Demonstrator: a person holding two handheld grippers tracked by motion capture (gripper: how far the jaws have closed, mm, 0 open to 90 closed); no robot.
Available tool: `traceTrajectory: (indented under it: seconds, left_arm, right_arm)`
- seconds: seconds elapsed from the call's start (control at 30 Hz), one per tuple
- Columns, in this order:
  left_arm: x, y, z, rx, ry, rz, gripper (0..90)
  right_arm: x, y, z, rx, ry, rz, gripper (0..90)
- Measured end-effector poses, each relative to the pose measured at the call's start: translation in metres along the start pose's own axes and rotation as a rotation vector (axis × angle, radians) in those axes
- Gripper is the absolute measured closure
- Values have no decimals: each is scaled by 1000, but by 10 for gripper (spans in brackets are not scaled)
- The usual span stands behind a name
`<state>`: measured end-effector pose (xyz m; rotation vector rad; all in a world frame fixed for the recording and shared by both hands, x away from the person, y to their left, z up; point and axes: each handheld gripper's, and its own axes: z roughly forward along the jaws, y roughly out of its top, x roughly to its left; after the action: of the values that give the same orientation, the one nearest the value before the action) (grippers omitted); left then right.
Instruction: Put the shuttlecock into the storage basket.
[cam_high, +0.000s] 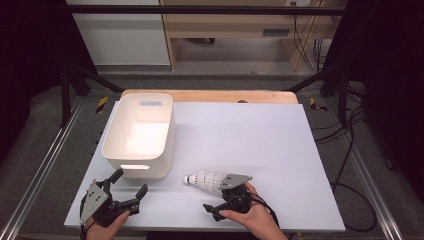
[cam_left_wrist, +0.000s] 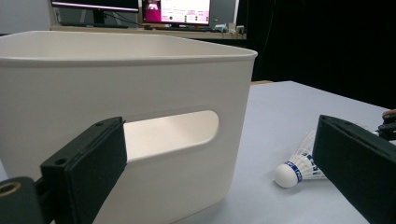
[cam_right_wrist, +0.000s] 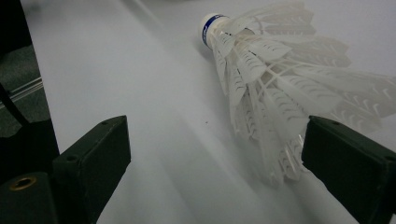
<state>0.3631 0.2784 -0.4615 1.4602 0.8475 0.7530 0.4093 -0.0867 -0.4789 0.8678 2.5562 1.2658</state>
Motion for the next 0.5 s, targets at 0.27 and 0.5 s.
traceTrajectory:
  seconds: [0.27, 0.5]
  left_arm:
    - [0, 0, 0, -1, 0, -2, 31]
    - [0, 0, 0, 0, -1, -1, 31]
  right_arm:
    - [-1, 1, 0, -7, -1, 2, 203]
    - [-3, 2, 0, -30, 2, 21, 273]
